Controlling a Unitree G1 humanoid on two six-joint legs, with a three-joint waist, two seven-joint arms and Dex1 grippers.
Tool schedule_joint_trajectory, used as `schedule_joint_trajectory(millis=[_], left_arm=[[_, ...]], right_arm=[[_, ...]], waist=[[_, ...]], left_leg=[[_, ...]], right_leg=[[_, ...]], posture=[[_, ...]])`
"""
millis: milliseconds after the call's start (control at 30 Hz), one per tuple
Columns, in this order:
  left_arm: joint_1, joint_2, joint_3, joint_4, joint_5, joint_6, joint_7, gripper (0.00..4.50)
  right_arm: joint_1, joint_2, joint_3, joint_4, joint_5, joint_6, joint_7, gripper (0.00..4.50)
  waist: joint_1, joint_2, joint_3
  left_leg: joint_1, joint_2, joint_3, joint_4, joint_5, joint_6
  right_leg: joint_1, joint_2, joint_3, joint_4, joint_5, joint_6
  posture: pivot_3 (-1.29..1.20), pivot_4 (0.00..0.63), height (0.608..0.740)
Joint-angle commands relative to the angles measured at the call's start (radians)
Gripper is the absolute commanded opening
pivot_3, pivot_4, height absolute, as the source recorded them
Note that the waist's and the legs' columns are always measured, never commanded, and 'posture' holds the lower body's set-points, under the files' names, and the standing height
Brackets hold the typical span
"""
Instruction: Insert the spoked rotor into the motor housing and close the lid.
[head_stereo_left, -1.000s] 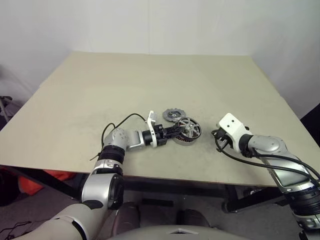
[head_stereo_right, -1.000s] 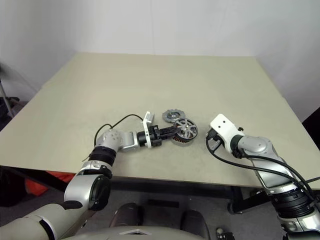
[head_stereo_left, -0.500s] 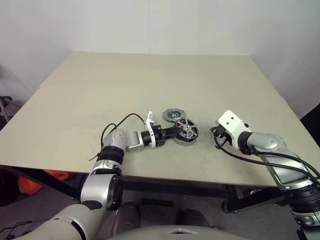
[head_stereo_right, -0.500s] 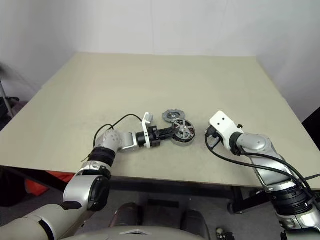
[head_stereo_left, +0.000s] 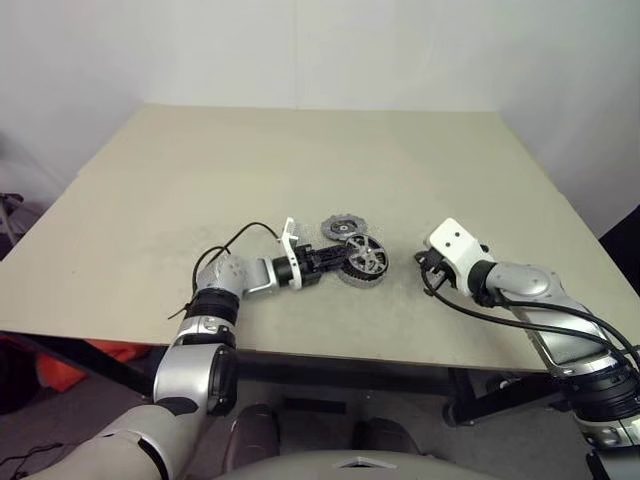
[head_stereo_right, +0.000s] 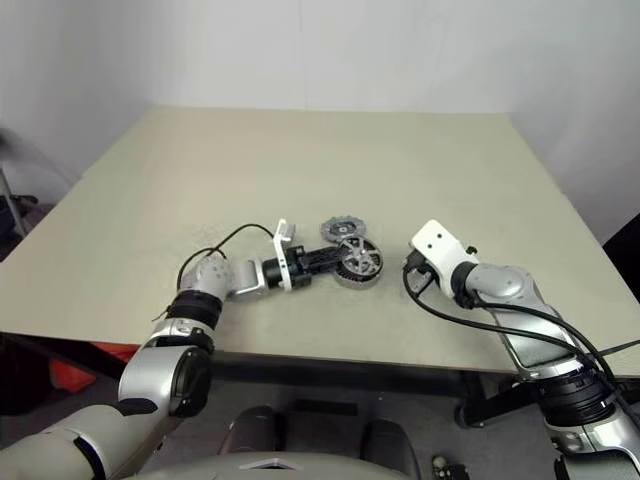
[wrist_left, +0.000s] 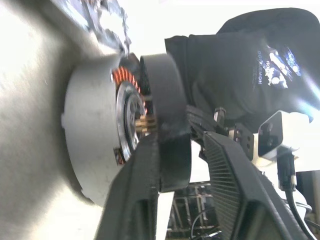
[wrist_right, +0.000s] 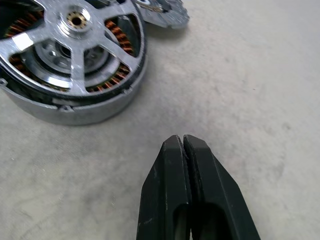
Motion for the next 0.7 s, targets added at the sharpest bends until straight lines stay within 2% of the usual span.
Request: schedule_joint_trajectory(millis=[33, 300, 700], left_arm=[[-0.023, 0.002, 0.014, 0.005, -0.001, -0.018, -0.002, 1.34], [-0.016, 0.023, 0.038, -0.032, -0.016, -0.027, -0.005, 1.34], [0.061, 0.105, 0.058, -0.159, -0.018, -0.060, 0.002, 1.34]], right_arm=[[-0.024, -0.005, -0.018, -0.018, -0.020, -0.011, -0.003, 0.00], [-0.068, 0.043, -0.017, -0.059, 0.009, -0.012, -0.003, 0.00], [-0.167, 0.174, 0.096, -0.012, -0.009, -0.023, 0.006, 0.00]], waist=[[0.000, 0.000, 0.000], [-0.004, 0.000, 0.000], [-0.003, 0.000, 0.000]], left_leg=[[0.000, 0.000, 0.000, 0.000, 0.000, 0.000], [0.000, 0.000, 0.000, 0.000, 0.000, 0.000], [0.000, 0.001, 0.000, 0.000, 0.001, -0.002]], right_leg=[[0.000, 0.000, 0.000, 0.000, 0.000, 0.000], [0.000, 0.000, 0.000, 0.000, 0.000, 0.000], [-0.001, 0.000, 0.000, 0.000, 0.000, 0.000]], posture=[[0.00, 0.000, 0.740], [0.00, 0.000, 0.740], [0.00, 0.000, 0.740]])
